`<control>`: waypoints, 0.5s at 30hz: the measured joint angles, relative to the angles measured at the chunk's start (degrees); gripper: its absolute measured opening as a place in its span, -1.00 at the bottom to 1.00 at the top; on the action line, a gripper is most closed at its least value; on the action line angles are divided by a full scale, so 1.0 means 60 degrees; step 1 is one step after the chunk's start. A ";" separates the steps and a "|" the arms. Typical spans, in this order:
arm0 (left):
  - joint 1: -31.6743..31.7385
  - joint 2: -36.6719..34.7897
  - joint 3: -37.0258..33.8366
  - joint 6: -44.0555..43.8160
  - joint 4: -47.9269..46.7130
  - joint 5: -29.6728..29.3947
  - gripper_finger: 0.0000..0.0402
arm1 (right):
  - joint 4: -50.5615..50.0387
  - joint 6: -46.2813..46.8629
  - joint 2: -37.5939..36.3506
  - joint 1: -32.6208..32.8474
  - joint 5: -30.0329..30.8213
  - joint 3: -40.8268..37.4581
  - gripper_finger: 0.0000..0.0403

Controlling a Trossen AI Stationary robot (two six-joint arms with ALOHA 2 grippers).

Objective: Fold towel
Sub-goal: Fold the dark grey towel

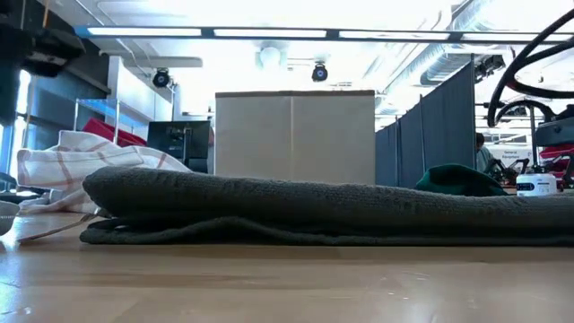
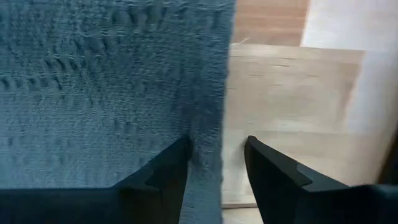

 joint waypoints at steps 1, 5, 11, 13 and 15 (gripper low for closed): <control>0.0048 -0.0001 -0.0124 0.0119 0.0289 -0.0225 -1.00 | 0.0045 -0.0044 0.0002 0.0001 0.0064 -0.0011 -0.48; 0.0241 -0.0003 -0.0619 0.0593 0.1445 -0.1127 -0.99 | 0.0193 -0.0224 0.0008 0.0006 0.0338 -0.0022 -0.82; 0.0647 0.0000 -0.1092 0.1587 0.3502 -0.2535 -0.89 | -0.1103 -0.0619 0.0045 -0.0004 0.0437 0.0651 -0.94; 0.0870 0.0041 -0.1344 0.2079 0.4714 -0.2561 -0.82 | -0.1635 -0.0842 0.0034 0.0000 0.0325 0.1126 -0.94; 0.1218 0.0197 -0.1674 0.2628 0.6243 -0.2198 -0.75 | -0.2190 -0.1020 0.0026 0.0004 0.0316 0.1621 -0.94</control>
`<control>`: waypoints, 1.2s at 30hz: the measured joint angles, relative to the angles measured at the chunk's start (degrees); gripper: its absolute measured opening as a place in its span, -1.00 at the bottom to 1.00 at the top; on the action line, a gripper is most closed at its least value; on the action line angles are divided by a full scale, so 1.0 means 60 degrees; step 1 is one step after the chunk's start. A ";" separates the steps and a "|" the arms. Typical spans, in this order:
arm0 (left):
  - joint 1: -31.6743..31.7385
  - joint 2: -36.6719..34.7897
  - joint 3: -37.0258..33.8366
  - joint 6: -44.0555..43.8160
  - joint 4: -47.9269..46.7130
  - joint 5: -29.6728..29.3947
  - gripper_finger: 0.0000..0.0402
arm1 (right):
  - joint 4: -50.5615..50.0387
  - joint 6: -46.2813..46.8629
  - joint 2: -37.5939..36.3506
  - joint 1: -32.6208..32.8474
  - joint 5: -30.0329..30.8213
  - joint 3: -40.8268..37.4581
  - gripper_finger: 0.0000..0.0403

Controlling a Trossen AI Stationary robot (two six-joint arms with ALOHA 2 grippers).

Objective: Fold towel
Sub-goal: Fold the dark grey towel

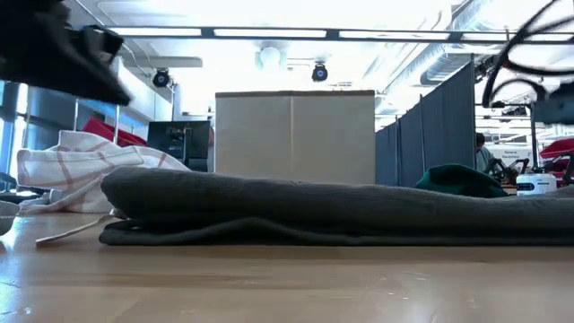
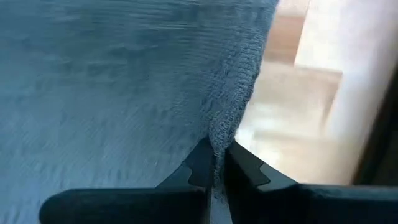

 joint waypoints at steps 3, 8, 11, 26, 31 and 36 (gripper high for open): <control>0.0546 0.0530 -0.0441 0.0354 0.2213 0.0979 -0.64 | -0.0789 -0.0228 -0.0015 -0.0004 0.0121 0.0720 -0.94; 0.1243 0.1943 -0.0580 0.1363 0.4490 0.1487 -0.51 | -0.1472 -0.0589 -0.0018 -0.0003 0.0395 0.1830 -0.94; 0.1673 0.2829 -0.0571 0.1395 0.4682 0.1578 -0.47 | -0.1640 -0.0791 -0.0022 -0.0002 0.0882 0.2425 -0.94; 0.2017 0.5268 -0.0542 -0.0178 0.5976 0.2217 -0.46 | 0.1201 -0.2731 0.0672 -0.0667 0.2392 0.3770 -0.94; 0.2017 0.5467 -0.0528 -0.0154 0.6488 0.2037 -0.46 | 0.4319 -0.4720 0.1605 -0.1439 0.2493 0.3774 -0.94; 0.2009 0.5493 -0.0453 -0.0016 0.6452 0.1923 -0.46 | 0.6828 -0.5912 0.2728 -0.2095 0.2322 0.3777 -0.94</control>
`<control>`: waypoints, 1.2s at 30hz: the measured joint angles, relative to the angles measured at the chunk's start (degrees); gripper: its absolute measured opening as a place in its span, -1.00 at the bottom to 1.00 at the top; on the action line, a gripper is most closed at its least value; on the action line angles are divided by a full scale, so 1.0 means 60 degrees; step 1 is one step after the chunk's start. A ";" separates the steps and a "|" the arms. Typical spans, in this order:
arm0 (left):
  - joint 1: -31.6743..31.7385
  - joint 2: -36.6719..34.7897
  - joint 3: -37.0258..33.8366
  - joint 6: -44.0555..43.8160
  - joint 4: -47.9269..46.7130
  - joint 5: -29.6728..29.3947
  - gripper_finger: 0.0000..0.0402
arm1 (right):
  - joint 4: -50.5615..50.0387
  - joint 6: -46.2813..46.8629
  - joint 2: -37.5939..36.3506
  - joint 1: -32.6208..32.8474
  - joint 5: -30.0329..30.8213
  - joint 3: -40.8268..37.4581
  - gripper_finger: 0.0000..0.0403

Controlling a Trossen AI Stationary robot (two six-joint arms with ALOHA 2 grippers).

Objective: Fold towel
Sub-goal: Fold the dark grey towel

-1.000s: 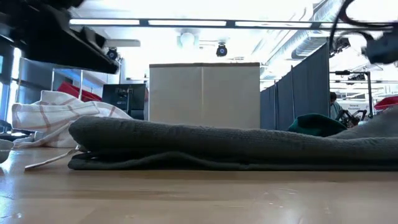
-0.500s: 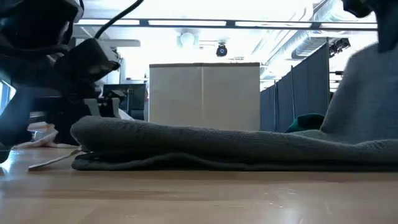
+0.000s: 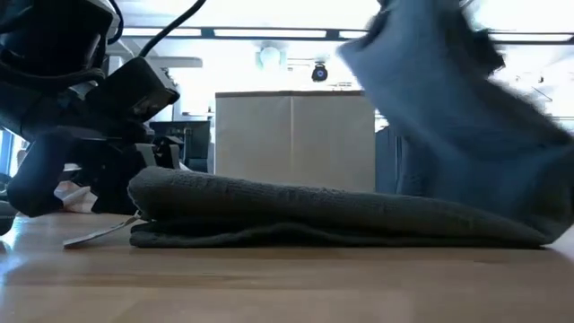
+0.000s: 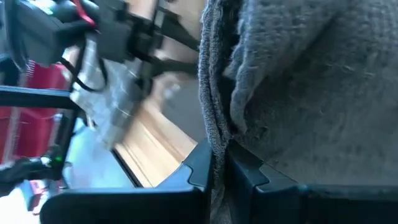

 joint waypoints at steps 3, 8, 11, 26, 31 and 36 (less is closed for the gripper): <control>0.0000 0.0011 0.0017 0.0037 -0.0005 -0.0039 -0.46 | 0.1223 -0.0394 0.0722 -0.0361 -0.0385 0.0000 -0.94; -0.0004 0.0015 0.0017 0.0364 -0.0005 -0.0133 -0.46 | 0.2907 -0.0770 0.1665 -0.0842 -0.0502 0.0000 -0.94; -0.0002 0.0015 0.0015 0.0414 -0.0011 -0.0182 -0.46 | 0.3539 -0.0819 0.2021 -0.1023 -0.0678 0.0000 -0.94; 0.0000 0.0015 0.0010 0.0630 -0.0034 -0.0298 -0.46 | 0.4671 -0.0697 0.2608 -0.1296 -0.1411 0.0000 -0.83; 0.0000 0.0015 0.0010 0.0632 -0.0034 -0.0298 -0.46 | 0.4644 -0.0611 0.2608 -0.1297 -0.1218 0.0000 -0.43; 0.0000 0.0014 0.0010 0.0634 -0.0038 -0.0320 -0.46 | 0.4682 -0.0849 0.2586 -0.1293 -0.1214 0.0000 -0.13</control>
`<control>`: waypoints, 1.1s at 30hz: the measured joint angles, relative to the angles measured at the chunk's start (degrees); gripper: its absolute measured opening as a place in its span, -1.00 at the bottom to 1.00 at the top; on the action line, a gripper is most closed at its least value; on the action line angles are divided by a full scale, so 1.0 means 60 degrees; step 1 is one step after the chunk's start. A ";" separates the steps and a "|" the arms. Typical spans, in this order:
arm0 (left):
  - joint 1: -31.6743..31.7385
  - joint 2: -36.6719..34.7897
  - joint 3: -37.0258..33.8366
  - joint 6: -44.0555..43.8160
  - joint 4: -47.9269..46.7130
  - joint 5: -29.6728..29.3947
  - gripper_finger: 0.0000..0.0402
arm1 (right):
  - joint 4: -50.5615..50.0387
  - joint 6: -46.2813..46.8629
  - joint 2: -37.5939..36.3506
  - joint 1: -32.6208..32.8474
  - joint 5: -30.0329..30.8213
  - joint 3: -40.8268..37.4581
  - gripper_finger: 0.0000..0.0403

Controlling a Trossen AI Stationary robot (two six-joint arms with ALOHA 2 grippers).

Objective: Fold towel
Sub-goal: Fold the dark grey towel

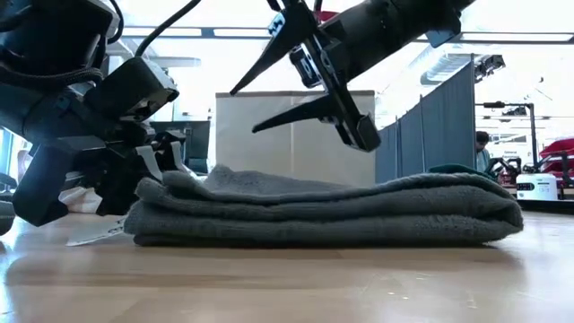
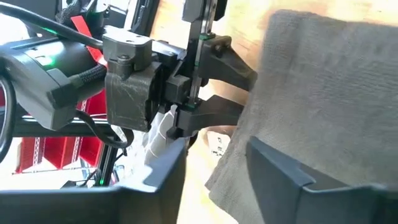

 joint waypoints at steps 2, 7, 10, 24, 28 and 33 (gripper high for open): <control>-0.0063 -0.0050 0.0000 0.0080 -0.0109 -0.0316 -0.46 | -0.0013 -0.0173 -0.0089 0.0069 0.0092 0.0000 -0.08; -0.0332 -0.1127 -0.0019 0.0415 -0.1229 -0.1293 -0.51 | -0.0332 -0.0818 -0.0770 0.0517 0.1194 0.0000 -0.09; -0.0455 -0.1897 -0.0022 0.0515 -0.2036 -0.1754 -0.54 | -0.0619 -0.1264 -0.1236 0.0834 0.1933 0.0000 -0.12; -0.0632 -0.5162 -0.0015 -0.0772 -0.4306 -0.2073 -0.55 | -0.2379 -0.2819 -0.1464 0.3167 0.5608 0.0004 -0.42; -0.0290 -0.4303 -0.0015 -0.0566 -0.3108 -0.1531 -0.55 | -0.2669 -0.2471 -0.0841 0.3747 0.6978 0.0004 -0.52; 0.0330 -0.2946 -0.0010 0.0368 -0.1312 -0.1358 -0.55 | -0.2475 -0.2394 0.0364 0.3904 0.7582 0.0004 -0.73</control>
